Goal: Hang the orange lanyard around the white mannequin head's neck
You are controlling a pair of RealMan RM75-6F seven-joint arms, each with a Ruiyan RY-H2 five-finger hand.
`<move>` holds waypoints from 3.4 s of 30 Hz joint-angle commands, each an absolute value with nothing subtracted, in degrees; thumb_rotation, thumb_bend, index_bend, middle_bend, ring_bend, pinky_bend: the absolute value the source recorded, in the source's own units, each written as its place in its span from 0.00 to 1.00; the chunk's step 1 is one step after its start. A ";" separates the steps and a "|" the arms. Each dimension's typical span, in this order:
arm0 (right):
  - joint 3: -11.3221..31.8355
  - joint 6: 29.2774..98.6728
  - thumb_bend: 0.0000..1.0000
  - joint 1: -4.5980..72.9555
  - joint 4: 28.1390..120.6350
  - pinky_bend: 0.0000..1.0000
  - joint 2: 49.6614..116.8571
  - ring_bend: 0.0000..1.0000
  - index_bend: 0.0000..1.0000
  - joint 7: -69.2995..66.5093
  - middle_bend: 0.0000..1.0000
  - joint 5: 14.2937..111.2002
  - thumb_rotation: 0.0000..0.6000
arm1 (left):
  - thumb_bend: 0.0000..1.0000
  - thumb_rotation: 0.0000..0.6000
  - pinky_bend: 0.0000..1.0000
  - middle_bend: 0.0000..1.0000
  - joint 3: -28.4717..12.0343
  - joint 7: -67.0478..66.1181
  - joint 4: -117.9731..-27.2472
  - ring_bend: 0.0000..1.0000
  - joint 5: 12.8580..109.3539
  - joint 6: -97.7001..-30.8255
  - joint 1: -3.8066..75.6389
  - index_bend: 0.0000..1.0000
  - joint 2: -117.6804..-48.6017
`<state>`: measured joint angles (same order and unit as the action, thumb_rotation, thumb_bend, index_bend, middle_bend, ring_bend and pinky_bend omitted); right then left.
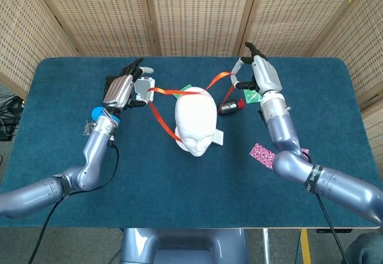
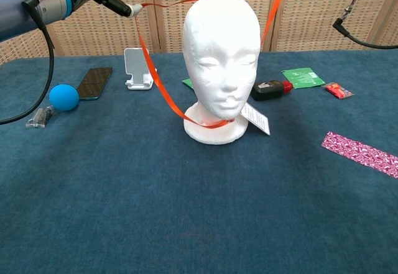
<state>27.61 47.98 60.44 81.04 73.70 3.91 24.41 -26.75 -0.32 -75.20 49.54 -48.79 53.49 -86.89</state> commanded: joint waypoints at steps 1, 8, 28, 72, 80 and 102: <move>26.37 46.56 0.36 61.37 78.28 0.00 74.96 0.00 0.39 5.59 0.07 23.21 1.00 | 0.26 1.00 0.00 0.00 -26.28 1.11 -74.00 0.00 50.58 -48.17 53.51 0.00 -86.76; 25.70 47.73 0.07 61.38 74.55 0.00 76.70 0.00 0.16 6.80 0.01 23.42 1.00 | 0.04 1.00 0.00 0.00 -26.03 3.66 -72.39 0.00 52.24 -48.60 53.09 0.00 -86.63; 22.68 54.79 0.42 47.94 85.77 0.04 64.63 0.17 0.20 4.68 0.31 32.10 1.00 | 0.00 0.90 0.00 0.00 -20.83 6.18 -81.25 0.00 64.01 -62.30 41.12 0.00 -74.92; 4.78 43.36 0.86 37.70 84.38 0.96 72.88 0.74 0.12 8.23 0.73 72.50 1.00 | 0.00 1.00 0.00 0.00 -8.48 -0.05 -93.57 0.00 75.41 -81.04 18.33 0.00 -67.54; 5.96 38.36 0.86 41.77 80.40 0.96 77.84 0.74 0.09 12.25 0.73 65.20 1.00 | 0.00 1.00 0.00 0.00 -9.09 0.18 -92.71 0.00 74.81 -79.70 18.37 0.00 -67.82; 4.99 34.93 0.86 46.66 75.38 0.96 83.93 0.74 0.12 16.12 0.73 59.40 1.00 | 0.00 1.00 0.00 0.00 -10.27 0.09 -91.27 0.00 73.56 -77.39 18.60 0.00 -68.62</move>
<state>5.29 35.34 46.36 75.37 84.05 15.70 59.86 -10.25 0.09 -91.29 73.58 -77.41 18.60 -68.61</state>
